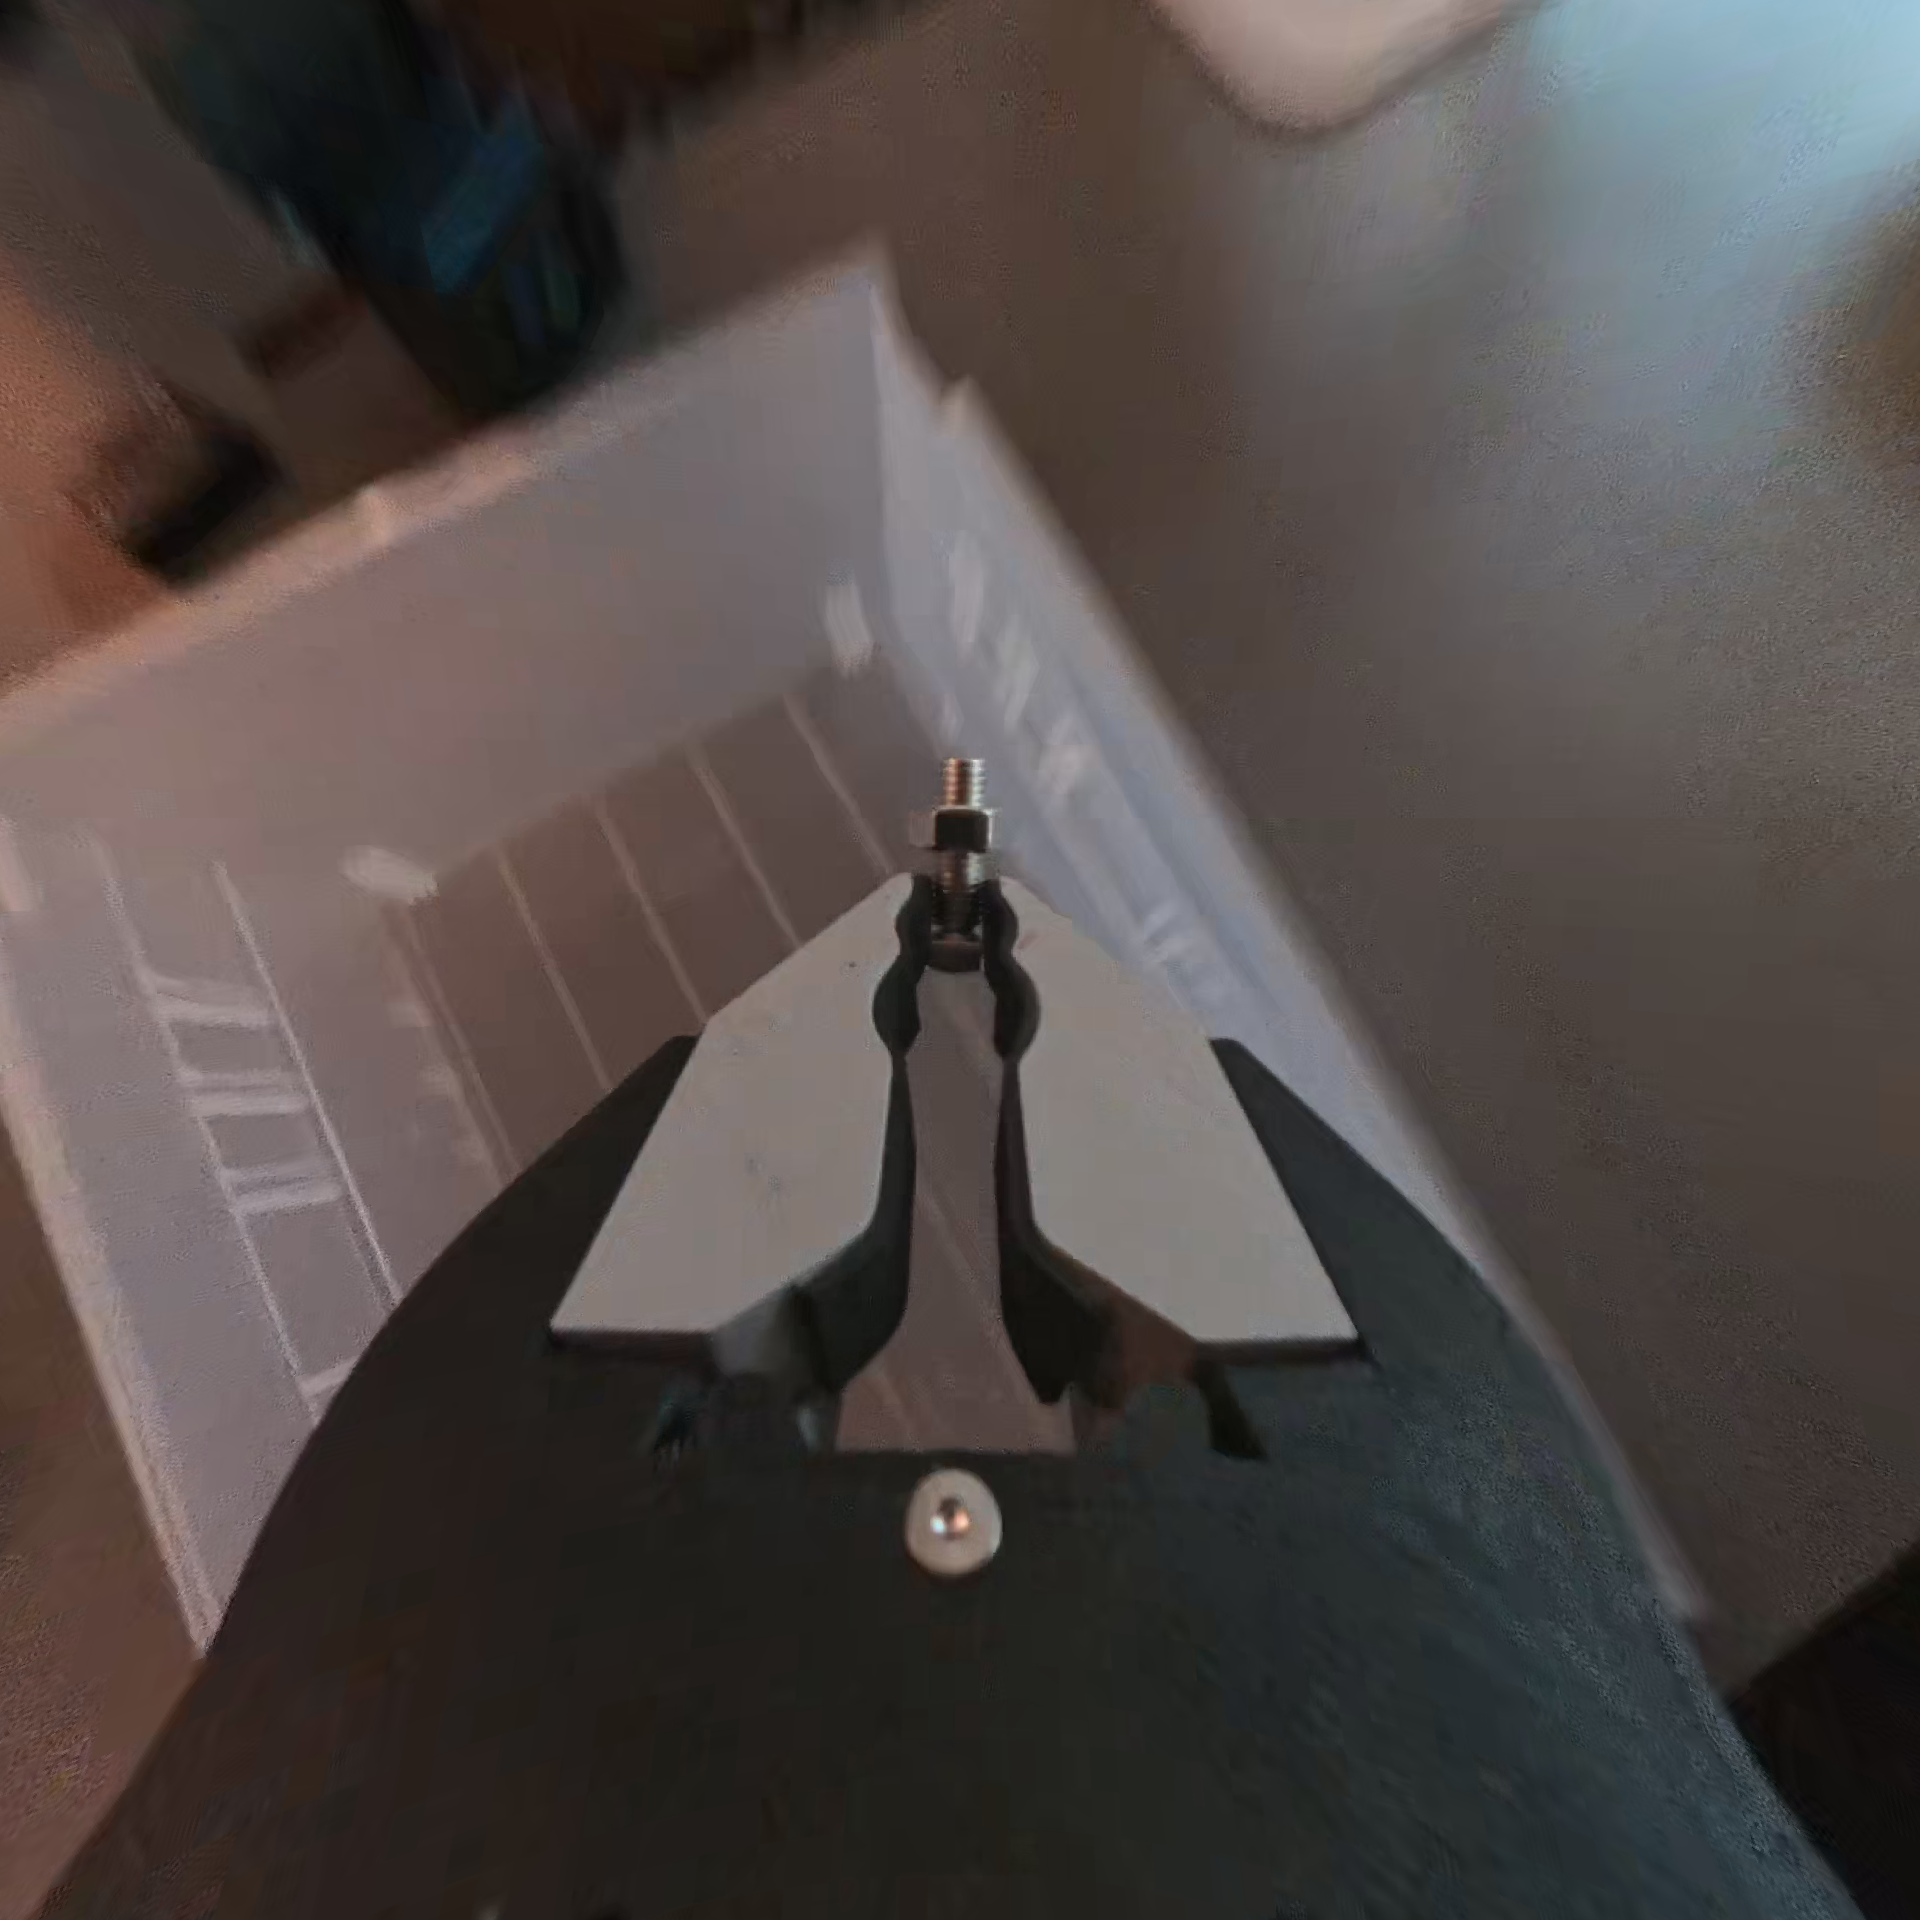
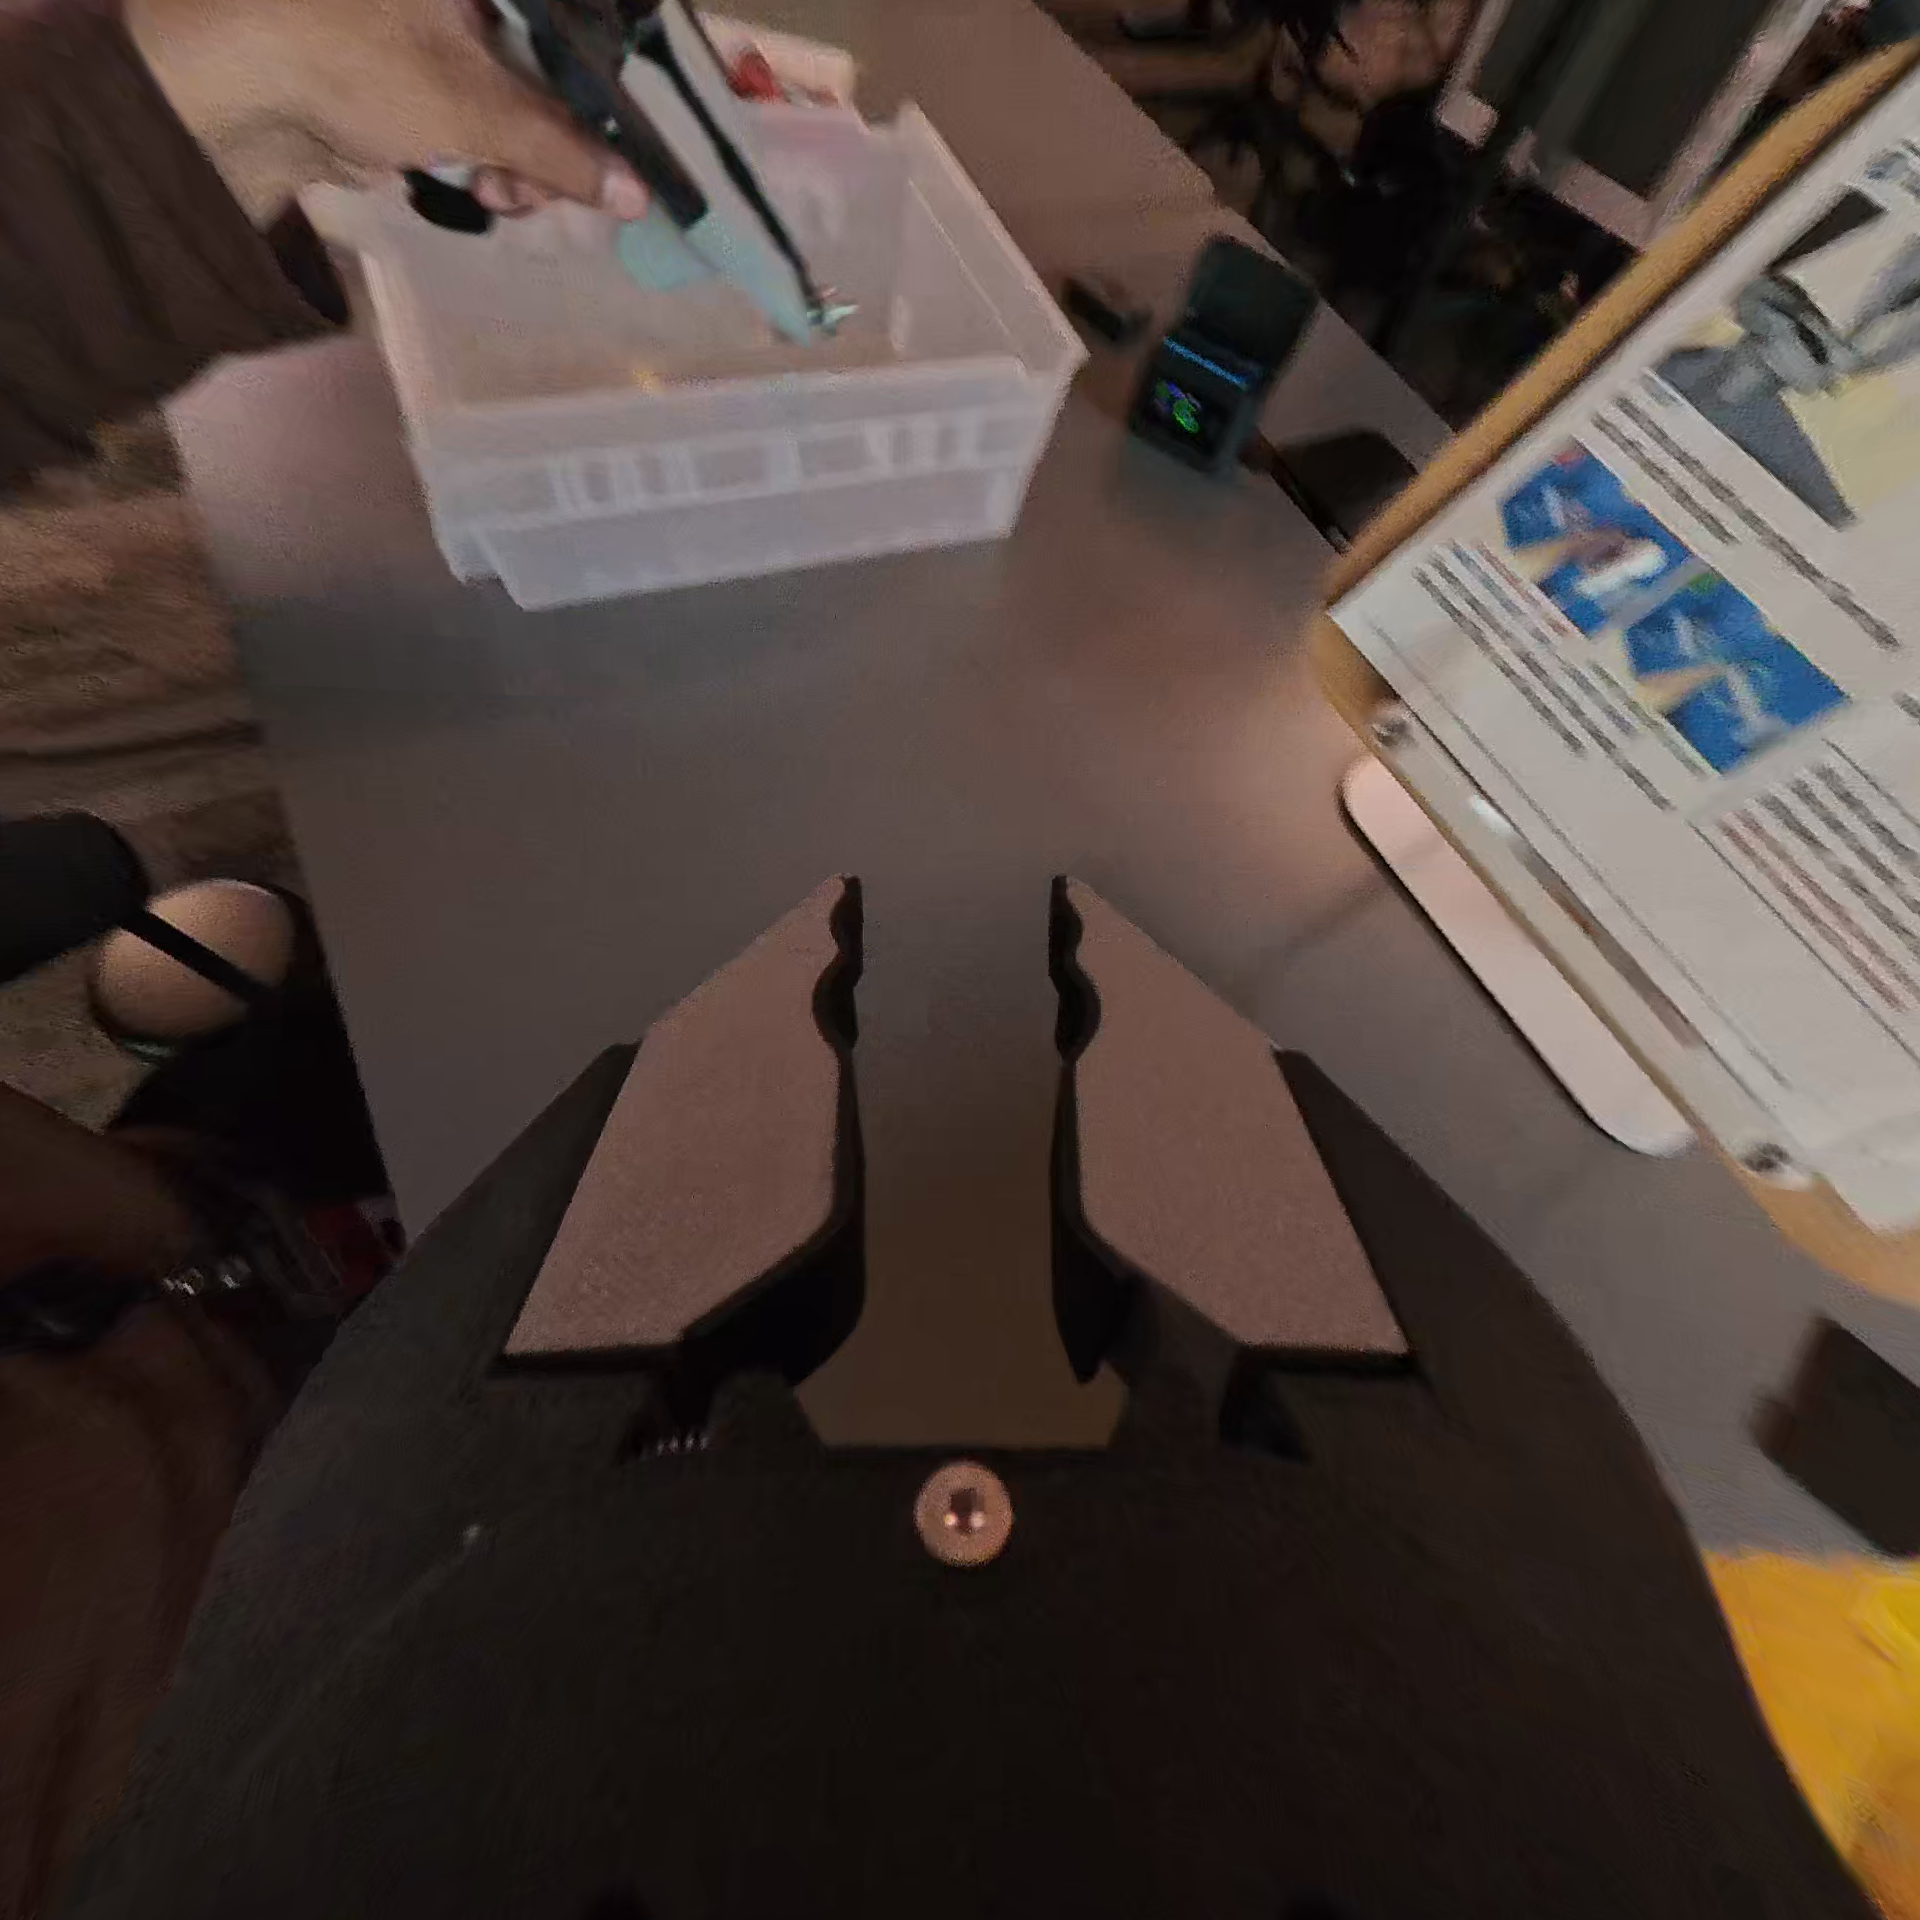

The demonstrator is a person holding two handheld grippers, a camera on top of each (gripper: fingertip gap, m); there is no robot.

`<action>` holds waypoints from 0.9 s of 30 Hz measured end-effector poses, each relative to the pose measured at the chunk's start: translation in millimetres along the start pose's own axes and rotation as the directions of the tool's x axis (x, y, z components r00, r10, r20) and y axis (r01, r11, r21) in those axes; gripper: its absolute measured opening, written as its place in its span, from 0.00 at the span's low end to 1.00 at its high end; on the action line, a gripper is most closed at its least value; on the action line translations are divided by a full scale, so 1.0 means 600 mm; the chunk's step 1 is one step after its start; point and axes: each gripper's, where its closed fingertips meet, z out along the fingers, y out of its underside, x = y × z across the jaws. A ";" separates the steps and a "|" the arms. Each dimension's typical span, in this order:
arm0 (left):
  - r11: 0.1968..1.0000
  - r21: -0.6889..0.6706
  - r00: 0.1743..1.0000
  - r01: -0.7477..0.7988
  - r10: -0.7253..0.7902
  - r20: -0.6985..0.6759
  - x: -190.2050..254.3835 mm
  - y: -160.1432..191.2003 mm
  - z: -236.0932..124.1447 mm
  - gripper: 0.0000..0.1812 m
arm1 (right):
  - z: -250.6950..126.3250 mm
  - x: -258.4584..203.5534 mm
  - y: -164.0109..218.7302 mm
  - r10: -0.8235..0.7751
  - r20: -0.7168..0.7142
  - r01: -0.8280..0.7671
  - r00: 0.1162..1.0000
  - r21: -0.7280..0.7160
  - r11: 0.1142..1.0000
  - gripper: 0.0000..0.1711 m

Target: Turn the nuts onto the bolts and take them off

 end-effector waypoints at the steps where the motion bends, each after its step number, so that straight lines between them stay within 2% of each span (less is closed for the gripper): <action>1: 0.993 0.114 0.999 -0.012 0.017 -0.041 0.037 -0.045 -0.035 0.04 | 0.013 -0.011 -0.007 0.019 0.040 -0.021 0.999 0.043 0.999 0.19; 4: 0.893 0.448 0.957 -0.044 0.166 -0.238 0.218 -0.157 -0.123 0.04 | 0.021 -0.025 -0.062 0.092 0.143 -0.129 0.986 0.280 0.951 0.20; 6: 0.808 0.589 0.918 -0.024 0.251 -0.308 0.333 -0.192 -0.143 0.04 | -0.002 -0.033 -0.102 0.129 0.256 -0.232 0.958 0.426 0.875 0.20; 9: 0.723 0.687 0.858 0.071 0.307 -0.411 0.453 -0.208 -0.126 0.04 | -0.043 -0.031 -0.124 0.155 0.385 -0.352 0.910 0.517 0.781 0.18; 11: 0.705 0.700 0.826 0.116 0.323 -0.462 0.500 -0.210 -0.095 0.04 | -0.052 -0.027 -0.109 0.167 0.403 -0.369 0.900 0.499 0.784 0.17; 15: 0.726 0.668 0.775 0.165 0.323 -0.543 0.559 -0.216 -0.038 0.04 | -0.044 -0.021 -0.059 0.195 0.382 -0.357 0.903 0.416 0.836 0.11; 16: 0.734 0.660 0.773 0.162 0.321 -0.547 0.569 -0.219 -0.025 0.04 | -0.047 -0.014 -0.054 0.200 0.373 -0.357 0.906 0.422 0.834 0.08; 21: 0.765 0.619 0.775 0.177 0.279 -0.567 0.580 -0.227 0.012 0.05 | -0.046 0.016 -0.021 0.208 0.319 -0.328 0.925 0.390 0.860 0.08; 23: 0.779 0.608 0.802 0.157 0.259 -0.539 0.575 -0.229 0.028 0.04 | -0.040 0.028 -0.013 0.228 0.285 -0.327 0.931 0.378 0.866 0.08; 24: 0.777 0.614 0.825 0.135 0.255 -0.505 0.571 -0.230 0.034 0.04 | -0.040 0.032 -0.012 0.233 0.256 -0.320 0.938 0.381 0.867 0.16; 25: 0.772 0.623 0.838 0.123 0.256 -0.482 0.571 -0.231 0.036 0.04 | -0.041 0.035 -0.008 0.229 0.221 -0.300 0.948 0.379 0.876 0.30; 26: 0.766 0.633 0.845 0.115 0.260 -0.468 0.572 -0.232 0.034 0.04 | -0.042 0.034 -0.006 0.196 0.199 -0.260 0.960 0.383 0.886 0.30; 27: 0.761 0.641 0.858 0.099 0.261 -0.442 0.571 -0.232 0.034 0.04 | -0.039 0.039 0.001 0.184 0.152 -0.229 0.971 0.373 0.899 0.24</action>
